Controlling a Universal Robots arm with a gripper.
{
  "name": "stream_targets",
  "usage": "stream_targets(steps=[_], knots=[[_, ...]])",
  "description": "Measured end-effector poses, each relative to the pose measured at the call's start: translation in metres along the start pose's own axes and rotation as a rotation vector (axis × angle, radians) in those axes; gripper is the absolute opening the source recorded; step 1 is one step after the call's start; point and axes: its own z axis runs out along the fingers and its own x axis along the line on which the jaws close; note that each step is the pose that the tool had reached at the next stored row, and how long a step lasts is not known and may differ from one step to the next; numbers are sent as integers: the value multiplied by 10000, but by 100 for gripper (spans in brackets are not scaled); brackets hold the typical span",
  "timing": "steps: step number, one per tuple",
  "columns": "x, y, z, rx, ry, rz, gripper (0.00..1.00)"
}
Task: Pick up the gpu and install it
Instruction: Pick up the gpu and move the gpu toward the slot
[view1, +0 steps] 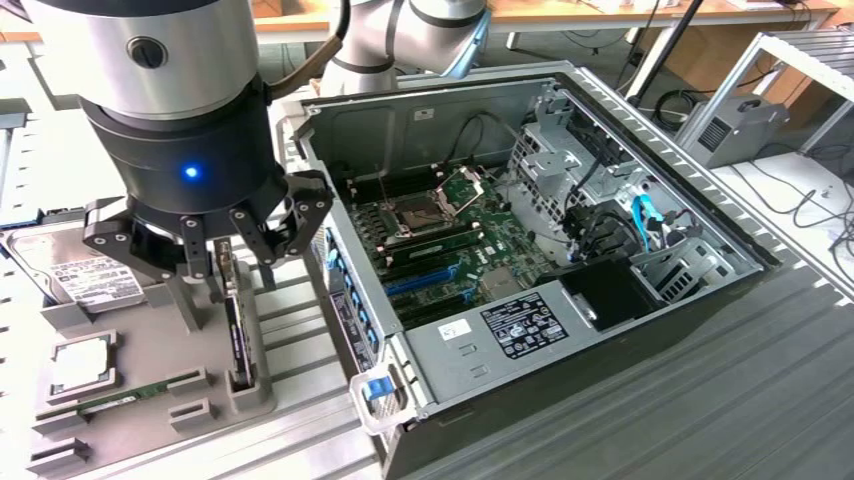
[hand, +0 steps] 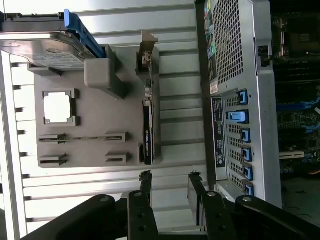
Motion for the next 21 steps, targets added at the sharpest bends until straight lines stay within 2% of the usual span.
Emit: stream_targets(steps=[21], knots=[[2,-4,90,-1,-1,0,42]])
